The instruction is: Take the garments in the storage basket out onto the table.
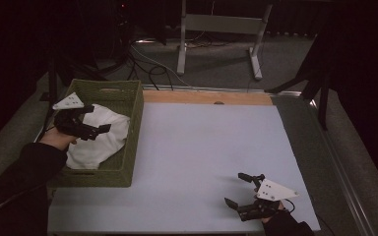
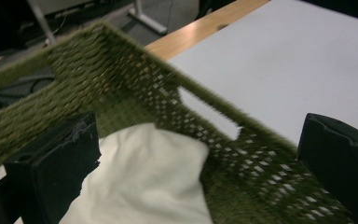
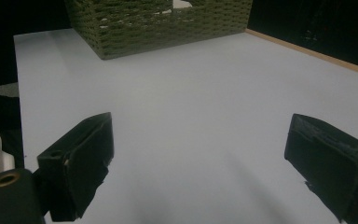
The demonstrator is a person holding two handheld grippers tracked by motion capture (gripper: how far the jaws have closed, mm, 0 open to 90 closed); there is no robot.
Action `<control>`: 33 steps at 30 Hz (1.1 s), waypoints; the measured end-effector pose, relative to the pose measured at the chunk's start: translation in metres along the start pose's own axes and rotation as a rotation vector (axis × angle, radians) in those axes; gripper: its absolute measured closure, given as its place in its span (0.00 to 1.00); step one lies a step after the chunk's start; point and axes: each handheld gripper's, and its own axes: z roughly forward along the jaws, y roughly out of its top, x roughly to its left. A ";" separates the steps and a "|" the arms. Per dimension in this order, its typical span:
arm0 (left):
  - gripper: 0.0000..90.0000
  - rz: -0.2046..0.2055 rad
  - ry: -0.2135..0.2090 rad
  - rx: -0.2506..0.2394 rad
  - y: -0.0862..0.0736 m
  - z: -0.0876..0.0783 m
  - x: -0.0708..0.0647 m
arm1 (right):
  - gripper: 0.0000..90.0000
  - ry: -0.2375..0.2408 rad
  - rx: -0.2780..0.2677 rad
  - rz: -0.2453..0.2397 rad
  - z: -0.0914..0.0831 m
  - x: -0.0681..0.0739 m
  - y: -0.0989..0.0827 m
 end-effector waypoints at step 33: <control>0.00 -0.202 0.222 0.414 -0.031 0.064 0.045 | 0.09 0.020 0.003 0.002 0.002 0.000 -0.001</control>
